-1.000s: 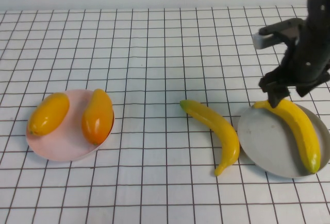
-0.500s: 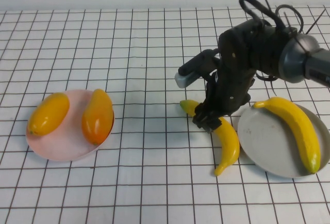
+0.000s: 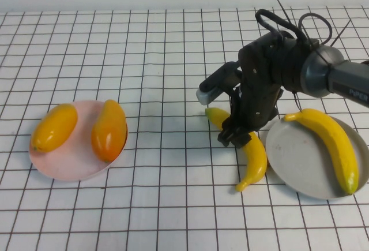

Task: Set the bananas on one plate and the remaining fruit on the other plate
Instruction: Put another type of fruit in the right plate

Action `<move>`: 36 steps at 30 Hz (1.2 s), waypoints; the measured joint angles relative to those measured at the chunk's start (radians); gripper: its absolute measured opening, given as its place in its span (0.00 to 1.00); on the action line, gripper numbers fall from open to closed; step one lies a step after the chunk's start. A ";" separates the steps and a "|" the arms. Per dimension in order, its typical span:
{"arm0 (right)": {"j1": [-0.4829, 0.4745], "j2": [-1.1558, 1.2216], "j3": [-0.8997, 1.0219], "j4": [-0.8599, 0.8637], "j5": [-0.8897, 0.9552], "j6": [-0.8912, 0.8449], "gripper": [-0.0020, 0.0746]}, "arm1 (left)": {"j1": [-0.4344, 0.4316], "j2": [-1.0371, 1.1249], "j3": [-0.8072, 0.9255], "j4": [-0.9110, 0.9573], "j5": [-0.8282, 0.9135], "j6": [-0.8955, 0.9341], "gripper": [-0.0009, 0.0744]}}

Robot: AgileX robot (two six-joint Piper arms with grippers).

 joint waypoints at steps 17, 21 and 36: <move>0.000 -0.082 -0.296 0.011 0.225 0.000 0.43 | 0.000 0.000 0.000 0.000 0.000 0.000 0.01; -0.035 -0.168 -0.234 0.011 0.229 0.015 0.43 | 0.000 0.000 0.000 0.000 0.000 0.000 0.01; -0.134 -0.221 0.235 -0.077 0.148 0.048 0.43 | 0.000 0.000 0.000 0.000 0.000 0.000 0.01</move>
